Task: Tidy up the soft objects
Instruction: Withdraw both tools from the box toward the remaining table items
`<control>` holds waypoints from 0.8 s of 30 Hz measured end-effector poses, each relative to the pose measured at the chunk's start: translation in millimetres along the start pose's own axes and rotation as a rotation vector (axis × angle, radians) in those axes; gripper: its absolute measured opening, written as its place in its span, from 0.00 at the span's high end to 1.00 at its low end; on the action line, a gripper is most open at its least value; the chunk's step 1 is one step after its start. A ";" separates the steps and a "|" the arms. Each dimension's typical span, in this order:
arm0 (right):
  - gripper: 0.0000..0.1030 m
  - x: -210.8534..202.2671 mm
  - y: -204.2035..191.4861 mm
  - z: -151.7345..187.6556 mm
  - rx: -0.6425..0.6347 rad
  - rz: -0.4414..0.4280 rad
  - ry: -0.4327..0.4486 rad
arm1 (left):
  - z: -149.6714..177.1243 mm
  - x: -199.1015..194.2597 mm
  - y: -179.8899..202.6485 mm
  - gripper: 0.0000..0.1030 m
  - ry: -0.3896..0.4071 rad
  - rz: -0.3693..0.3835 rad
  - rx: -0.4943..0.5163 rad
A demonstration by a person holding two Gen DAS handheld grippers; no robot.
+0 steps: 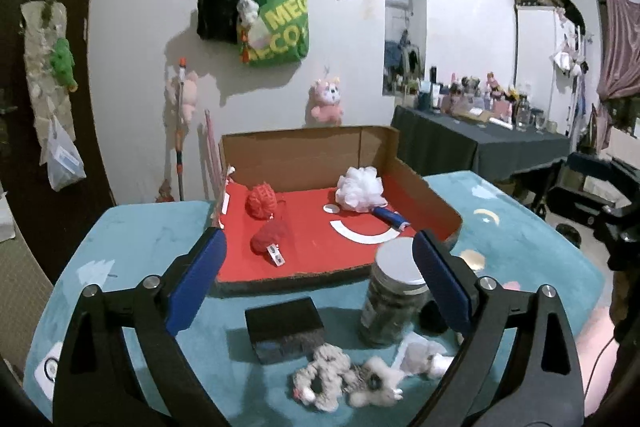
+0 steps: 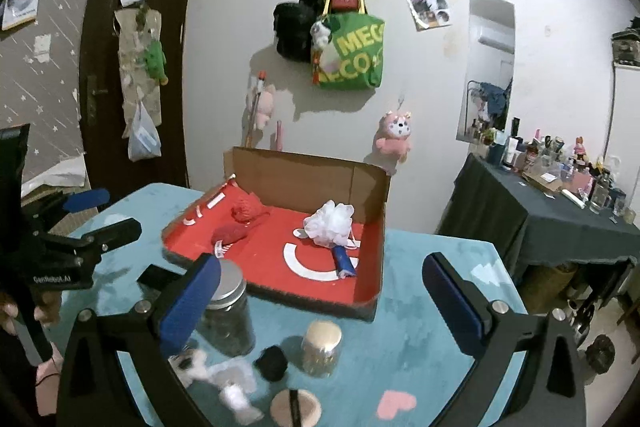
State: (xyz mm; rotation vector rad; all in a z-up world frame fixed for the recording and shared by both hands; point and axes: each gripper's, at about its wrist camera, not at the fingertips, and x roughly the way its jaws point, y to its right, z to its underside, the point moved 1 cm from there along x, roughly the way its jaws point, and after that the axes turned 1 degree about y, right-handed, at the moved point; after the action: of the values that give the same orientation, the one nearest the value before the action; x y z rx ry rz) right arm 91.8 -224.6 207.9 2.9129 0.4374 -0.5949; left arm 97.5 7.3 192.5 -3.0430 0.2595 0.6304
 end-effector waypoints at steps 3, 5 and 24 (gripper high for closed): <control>0.00 -16.7 -7.3 17.9 0.004 0.021 0.031 | 12.8 -16.7 8.2 0.07 0.038 -0.006 -0.008; 0.00 -25.7 -13.1 30.0 0.001 0.046 0.046 | 22.3 -24.8 12.8 0.07 0.050 -0.004 -0.014; 0.00 -4.3 -24.1 127.2 0.093 0.054 -0.085 | 111.7 -15.2 27.6 0.07 -0.089 -0.028 -0.033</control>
State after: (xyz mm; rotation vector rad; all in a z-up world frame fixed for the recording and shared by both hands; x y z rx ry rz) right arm 34.6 -227.0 91.7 2.9622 0.3273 -0.7477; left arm 35.3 -11.2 96.3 -3.0340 0.2056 0.7737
